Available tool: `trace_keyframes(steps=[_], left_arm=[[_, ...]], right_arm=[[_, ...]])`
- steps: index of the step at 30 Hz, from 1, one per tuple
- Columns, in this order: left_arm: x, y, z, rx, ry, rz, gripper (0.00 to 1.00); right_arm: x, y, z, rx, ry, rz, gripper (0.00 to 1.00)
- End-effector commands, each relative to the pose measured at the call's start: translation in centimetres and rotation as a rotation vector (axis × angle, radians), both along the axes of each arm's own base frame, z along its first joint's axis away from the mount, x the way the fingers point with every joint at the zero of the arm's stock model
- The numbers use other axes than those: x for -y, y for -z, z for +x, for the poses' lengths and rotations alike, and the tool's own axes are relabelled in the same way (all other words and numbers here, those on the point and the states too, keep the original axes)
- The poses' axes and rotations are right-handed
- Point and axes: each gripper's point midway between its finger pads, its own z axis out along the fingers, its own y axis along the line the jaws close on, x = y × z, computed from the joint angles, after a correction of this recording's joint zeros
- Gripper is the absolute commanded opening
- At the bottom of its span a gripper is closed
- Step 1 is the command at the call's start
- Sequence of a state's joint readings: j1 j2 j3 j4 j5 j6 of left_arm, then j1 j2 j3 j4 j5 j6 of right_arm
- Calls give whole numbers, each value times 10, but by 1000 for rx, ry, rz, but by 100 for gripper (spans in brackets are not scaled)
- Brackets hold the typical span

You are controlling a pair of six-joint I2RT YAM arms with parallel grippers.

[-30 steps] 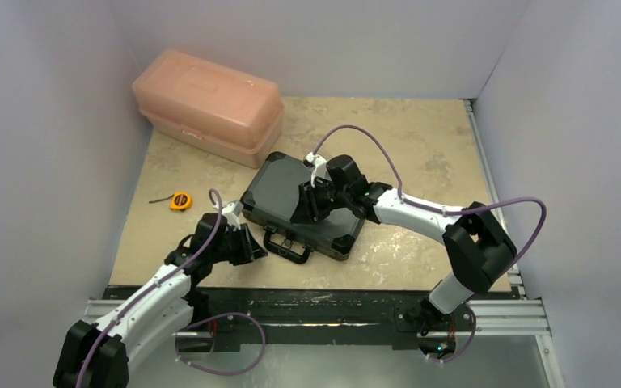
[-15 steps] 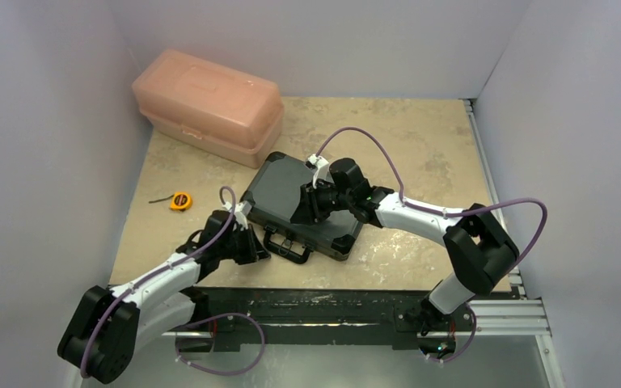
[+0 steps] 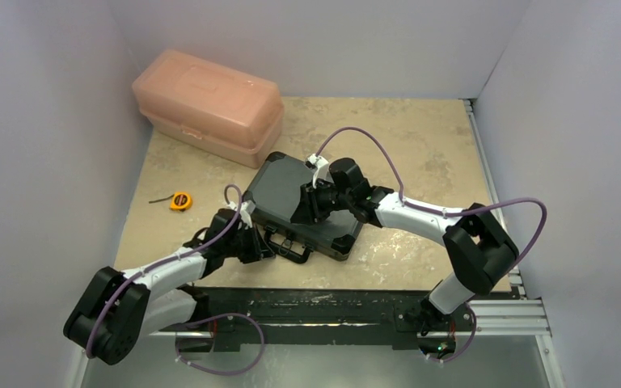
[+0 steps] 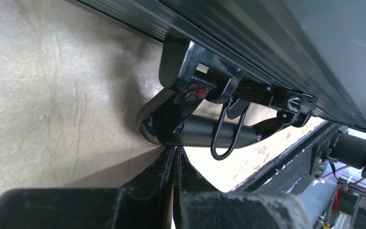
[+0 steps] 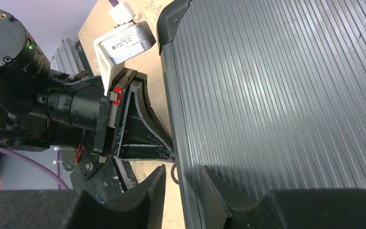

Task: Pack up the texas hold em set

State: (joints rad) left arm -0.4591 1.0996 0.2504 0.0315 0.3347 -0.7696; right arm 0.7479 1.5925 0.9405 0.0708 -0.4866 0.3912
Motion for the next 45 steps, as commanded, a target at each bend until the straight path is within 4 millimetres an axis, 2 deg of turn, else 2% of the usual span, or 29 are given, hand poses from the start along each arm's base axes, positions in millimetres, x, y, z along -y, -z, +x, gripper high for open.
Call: trace_keyframes(steps=[1, 10, 19, 34, 45], left_arm=[[11, -12, 17, 44, -13, -28, 0], [24, -18, 18, 40, -3, -59, 0], [31, -42, 22, 62, -4, -83, 0], [32, -47, 22, 73, -5, -89, 0], [37, -47, 30, 82, 11, -84, 0]], right_arm=[[48, 86, -38, -208, 19, -303, 37], [51, 89, -39, -207, 20, -315, 37], [54, 91, -38, -199, 26, -334, 36], [58, 93, -38, -195, 26, -353, 36], [72, 98, -47, -195, 32, -386, 36]])
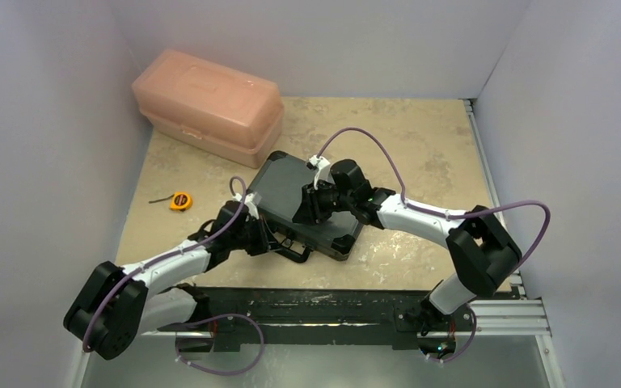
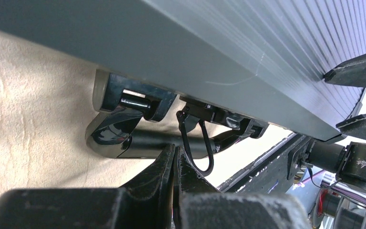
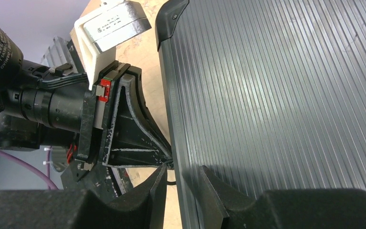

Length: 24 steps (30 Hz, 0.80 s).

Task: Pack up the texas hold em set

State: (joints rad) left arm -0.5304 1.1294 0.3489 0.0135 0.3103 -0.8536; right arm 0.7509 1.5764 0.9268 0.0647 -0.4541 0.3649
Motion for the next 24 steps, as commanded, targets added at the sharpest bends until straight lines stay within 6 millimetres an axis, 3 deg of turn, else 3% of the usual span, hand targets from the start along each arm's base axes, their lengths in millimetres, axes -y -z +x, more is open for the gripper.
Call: trace_keyframes(steps=[1, 24], left_arm=[[13, -22, 19, 81, 13, -40, 0], [27, -47, 42, 127, 43, -38, 0]], right_arm=[[68, 97, -49, -229, 30, -363, 36], [74, 106, -55, -241, 28, -383, 35]])
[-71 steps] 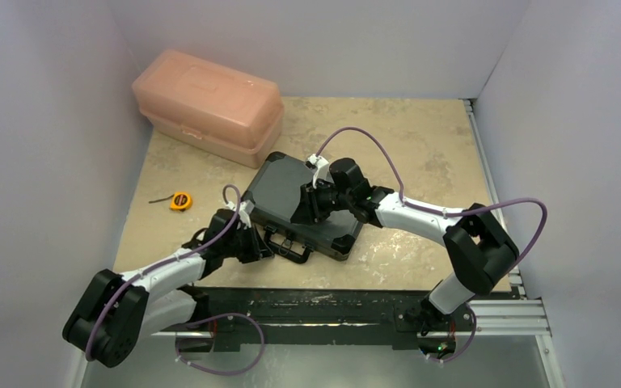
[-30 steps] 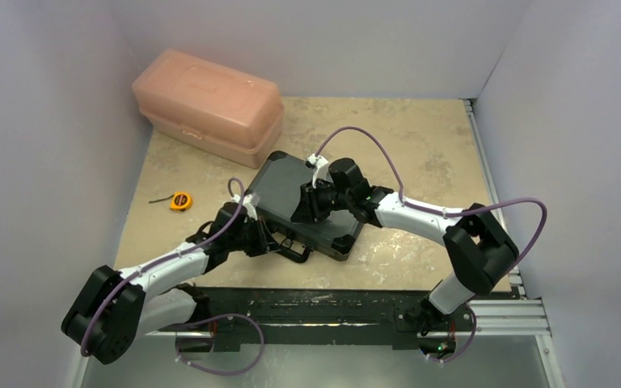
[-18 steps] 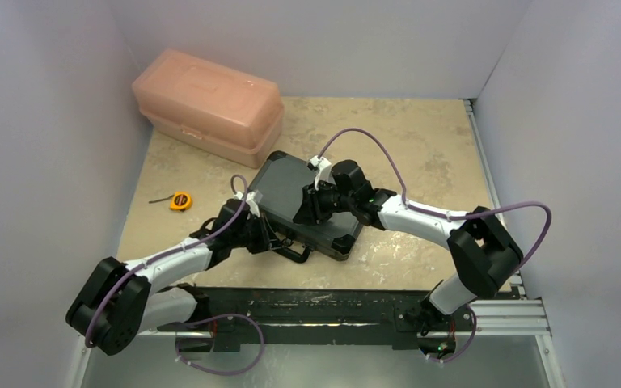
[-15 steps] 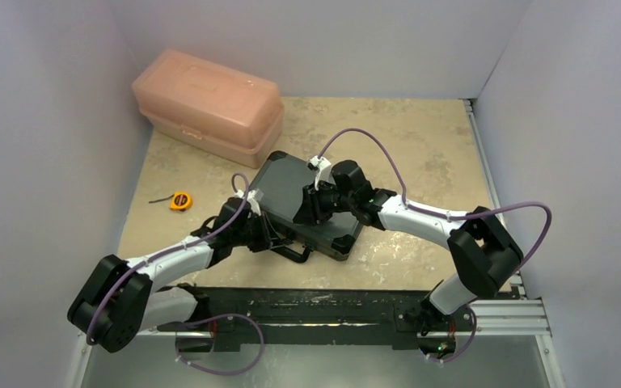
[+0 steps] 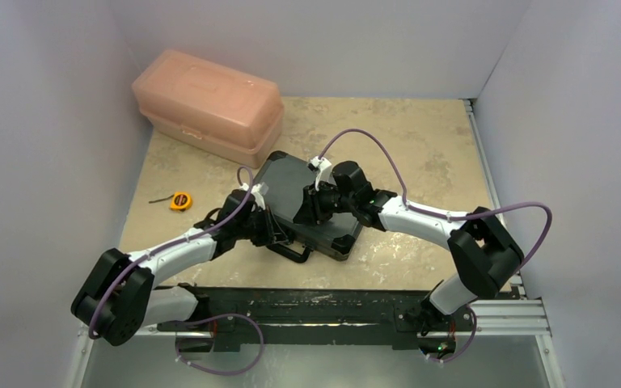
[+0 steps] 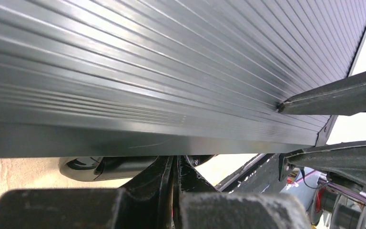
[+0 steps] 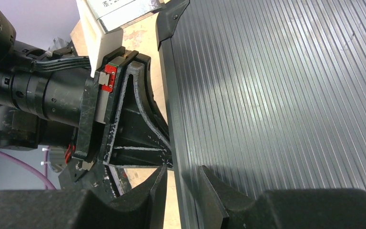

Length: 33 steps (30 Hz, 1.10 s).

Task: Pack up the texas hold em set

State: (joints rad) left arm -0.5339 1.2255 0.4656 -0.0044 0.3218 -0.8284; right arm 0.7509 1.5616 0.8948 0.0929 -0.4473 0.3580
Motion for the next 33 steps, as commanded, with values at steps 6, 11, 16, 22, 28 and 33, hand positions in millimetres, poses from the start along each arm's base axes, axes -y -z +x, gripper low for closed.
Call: trace_keyframes(steps=[6, 11, 16, 22, 28, 33], left_arm=[[13, -47, 23, 142, 11, -55, 0], [11, -51, 20, 133, 9, -51, 0], [11, -50, 21, 129, 6, -46, 0], [8, -28, 16, 79, -3, -23, 0], [12, -17, 16, 67, -6, -51, 0], [13, -14, 16, 59, -7, -51, 0]], right_arm=[[71, 105, -53, -259, 29, -386, 35], [71, 105, -53, -259, 27, -387, 35], [72, 105, -54, -259, 28, -391, 35], [73, 106, -54, -258, 30, -395, 35], [73, 106, -54, -263, 34, -394, 35], [73, 107, -55, -267, 32, -397, 35]])
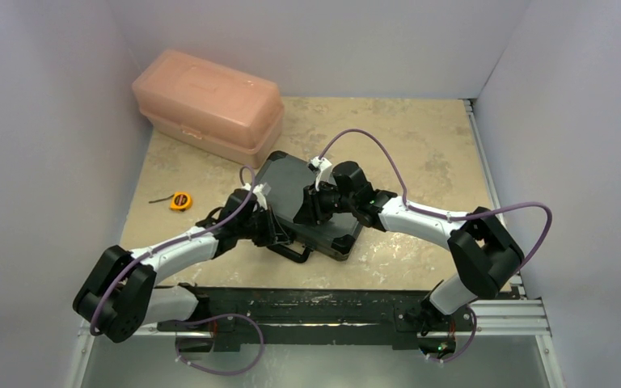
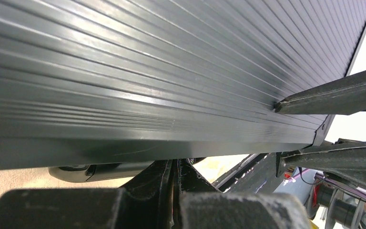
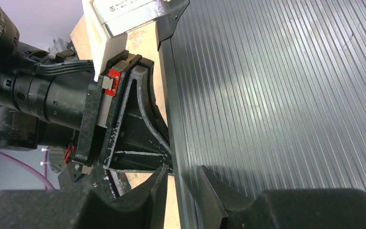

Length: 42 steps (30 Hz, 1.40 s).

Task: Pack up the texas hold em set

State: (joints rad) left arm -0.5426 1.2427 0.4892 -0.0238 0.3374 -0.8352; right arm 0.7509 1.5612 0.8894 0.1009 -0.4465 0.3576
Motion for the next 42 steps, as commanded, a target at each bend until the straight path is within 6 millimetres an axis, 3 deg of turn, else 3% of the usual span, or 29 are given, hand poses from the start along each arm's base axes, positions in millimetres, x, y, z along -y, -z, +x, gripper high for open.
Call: trace_keyframes(steps=[1, 21, 26, 35, 42], left_arm=[[8, -12, 17, 80, -24, -45, 0], [-8, 13, 21, 24, -124, 50, 0], [-7, 14, 21, 9, -137, 53, 0], [-27, 18, 17, -29, -266, 140, 0], [-28, 20, 16, -44, -299, 162, 0]], right_arm=[[74, 107, -55, -271, 33, -399, 35], [74, 110, -57, -313, 66, -407, 33], [77, 113, -56, -328, 109, -421, 31], [87, 119, -51, -343, 233, -442, 27], [90, 123, -51, -344, 246, -447, 26]])
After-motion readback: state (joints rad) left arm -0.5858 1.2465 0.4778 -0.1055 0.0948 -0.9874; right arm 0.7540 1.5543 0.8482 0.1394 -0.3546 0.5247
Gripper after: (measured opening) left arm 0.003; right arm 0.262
